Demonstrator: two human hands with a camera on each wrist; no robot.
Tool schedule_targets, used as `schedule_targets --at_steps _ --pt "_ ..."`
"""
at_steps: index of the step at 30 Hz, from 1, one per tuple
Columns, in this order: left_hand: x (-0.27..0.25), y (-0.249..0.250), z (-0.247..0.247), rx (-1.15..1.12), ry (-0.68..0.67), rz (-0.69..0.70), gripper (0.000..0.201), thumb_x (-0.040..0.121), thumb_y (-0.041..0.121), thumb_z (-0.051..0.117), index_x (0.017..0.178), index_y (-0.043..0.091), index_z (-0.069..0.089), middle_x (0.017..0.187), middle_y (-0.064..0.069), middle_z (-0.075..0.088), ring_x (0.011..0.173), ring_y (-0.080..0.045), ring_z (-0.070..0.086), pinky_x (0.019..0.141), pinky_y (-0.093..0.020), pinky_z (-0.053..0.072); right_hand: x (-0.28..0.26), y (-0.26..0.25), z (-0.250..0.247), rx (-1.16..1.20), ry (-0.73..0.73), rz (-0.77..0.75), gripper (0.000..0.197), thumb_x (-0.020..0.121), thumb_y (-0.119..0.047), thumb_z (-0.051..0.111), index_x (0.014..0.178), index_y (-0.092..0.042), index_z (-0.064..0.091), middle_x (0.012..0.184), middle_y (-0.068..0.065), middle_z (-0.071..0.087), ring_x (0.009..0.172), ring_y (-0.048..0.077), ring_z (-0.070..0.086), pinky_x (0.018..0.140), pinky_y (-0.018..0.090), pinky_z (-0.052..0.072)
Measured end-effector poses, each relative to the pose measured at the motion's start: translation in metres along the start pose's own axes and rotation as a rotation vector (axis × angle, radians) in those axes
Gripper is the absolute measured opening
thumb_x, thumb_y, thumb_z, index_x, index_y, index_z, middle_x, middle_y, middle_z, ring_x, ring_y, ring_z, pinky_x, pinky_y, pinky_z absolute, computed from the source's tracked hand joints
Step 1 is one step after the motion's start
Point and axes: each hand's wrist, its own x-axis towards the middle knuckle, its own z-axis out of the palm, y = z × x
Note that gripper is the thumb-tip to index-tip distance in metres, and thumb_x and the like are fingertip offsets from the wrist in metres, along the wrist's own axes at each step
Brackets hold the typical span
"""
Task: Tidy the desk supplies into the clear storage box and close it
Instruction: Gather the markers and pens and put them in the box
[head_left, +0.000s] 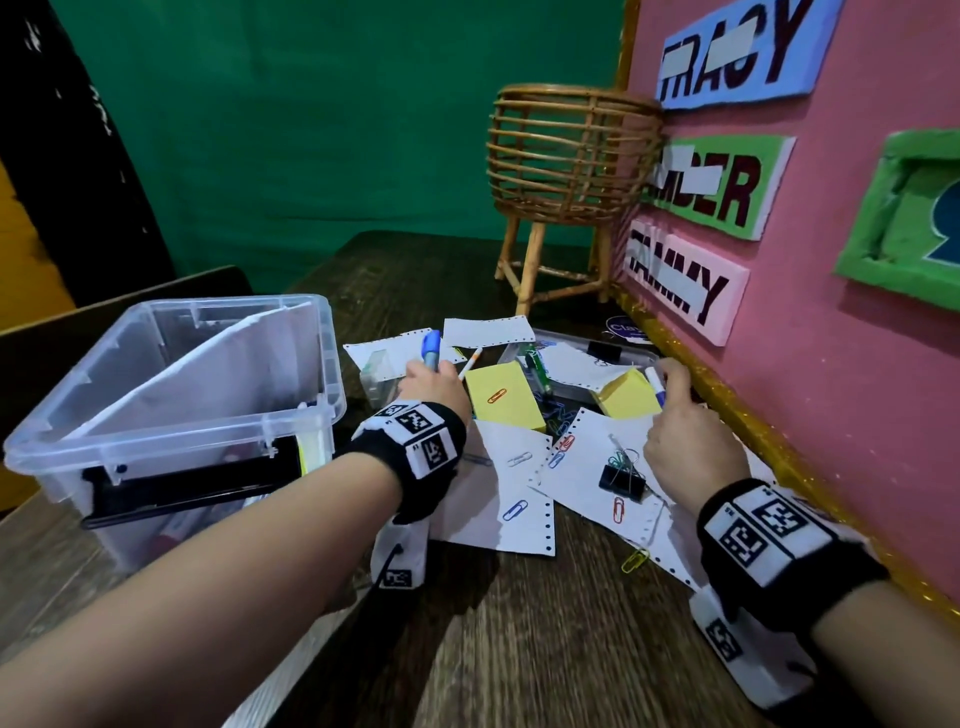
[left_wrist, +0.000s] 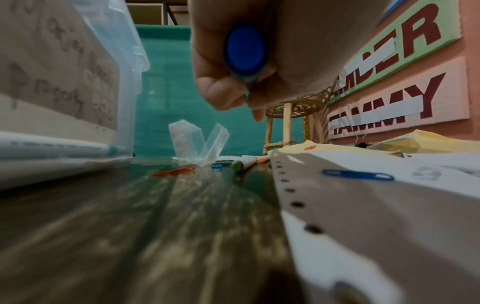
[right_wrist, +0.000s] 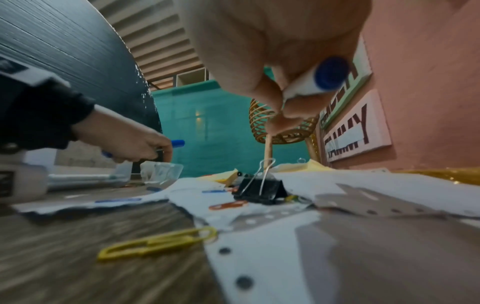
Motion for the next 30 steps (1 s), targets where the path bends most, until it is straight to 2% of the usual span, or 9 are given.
schedule_targets --at_steps 3,7,10,14,17,20,22,26,30 --pt "0.009 0.002 -0.006 0.038 0.002 -0.002 0.032 0.096 0.008 0.036 0.126 0.004 0.046 0.125 -0.016 0.043 0.114 -0.031 0.053 0.091 -0.037 0.046 0.001 -0.003 0.004 0.11 0.022 -0.057 0.049 0.084 0.006 0.047 0.123 -0.023 0.038 0.069 0.007 0.052 0.069 0.031 0.056 0.054 0.033 0.043" --pt "0.01 -0.008 -0.006 0.122 -0.109 0.082 0.026 0.09 0.011 0.049 0.113 0.005 0.061 0.099 -0.008 0.061 0.101 -0.03 0.061 0.088 -0.038 0.052 0.005 -0.004 0.011 0.095 -0.039 -0.017 0.03 0.089 -0.002 0.042 0.1 -0.02 0.064 0.11 0.011 0.058 0.094 0.03 0.059 0.077 0.036 0.05" --pt "0.0 -0.014 -0.007 0.194 -0.098 0.181 0.023 0.081 0.01 0.062 0.103 0.002 0.06 0.066 -0.002 0.043 0.08 -0.03 0.063 0.076 -0.043 0.057 0.007 -0.003 0.015 0.125 -0.026 -0.008 0.029 0.091 -0.011 0.043 0.111 -0.016 0.064 0.117 0.011 0.059 0.098 0.03 0.059 0.082 0.036 0.049" --pt "-0.004 -0.017 -0.004 0.256 -0.081 0.228 0.014 0.077 0.007 0.062 0.09 0.005 0.062 0.072 -0.005 0.05 0.065 -0.025 0.062 0.071 -0.041 0.059 0.007 -0.003 0.014 0.15 -0.021 0.021 0.035 0.094 -0.027 0.043 0.123 -0.013 0.057 0.119 0.014 0.057 0.103 0.032 0.057 0.085 0.037 0.047" --pt "0.007 -0.014 0.007 0.133 -0.114 0.129 0.017 0.089 0.014 0.052 0.072 0.011 0.054 0.069 -0.004 0.05 0.096 -0.032 0.065 0.088 -0.043 0.053 0.007 -0.003 0.013 0.166 -0.026 0.044 0.04 0.096 -0.034 0.039 0.126 -0.012 0.054 0.122 0.017 0.053 0.107 0.034 0.055 0.088 0.037 0.044" --pt "0.008 0.002 0.004 -0.056 -0.072 -0.088 0.026 0.095 0.009 0.04 0.117 -0.001 0.048 0.12 -0.021 0.047 0.119 -0.039 0.049 0.102 -0.045 0.04 0.008 -0.004 0.013 0.184 -0.036 0.059 0.045 0.096 -0.04 0.036 0.128 -0.012 0.053 0.125 0.017 0.051 0.109 0.033 0.054 0.091 0.039 0.043" --pt "0.006 0.01 0.003 -0.195 0.055 -0.098 0.035 0.096 0.001 0.031 0.13 -0.005 0.036 0.131 -0.026 0.037 0.118 -0.037 0.048 0.099 -0.042 0.04 0.008 -0.004 0.014 0.223 -0.053 0.056 0.05 0.095 -0.046 0.034 0.128 -0.013 0.052 0.127 0.017 0.049 0.111 0.033 0.053 0.095 0.04 0.043" --pt "-0.013 0.018 -0.003 -0.33 0.162 0.177 0.041 0.093 -0.008 0.028 0.133 -0.001 0.032 0.126 -0.023 0.037 0.077 -0.028 0.051 0.084 -0.039 0.045 0.007 -0.004 0.016 0.327 -0.133 -0.037 0.058 0.094 -0.054 0.025 0.122 -0.013 0.056 0.116 0.018 0.052 0.107 0.032 0.052 0.093 0.039 0.04" --pt "-0.04 0.03 -0.009 -0.473 0.108 0.569 0.064 0.086 -0.013 0.04 0.142 0.013 0.025 0.12 -0.017 0.035 0.073 -0.023 0.046 0.075 -0.027 0.044 0.005 -0.004 0.015 0.468 -0.126 -0.111 0.05 0.081 -0.07 0.011 0.068 -0.035 0.043 0.075 0.003 0.044 0.086 0.027 0.051 0.079 0.034 0.037"
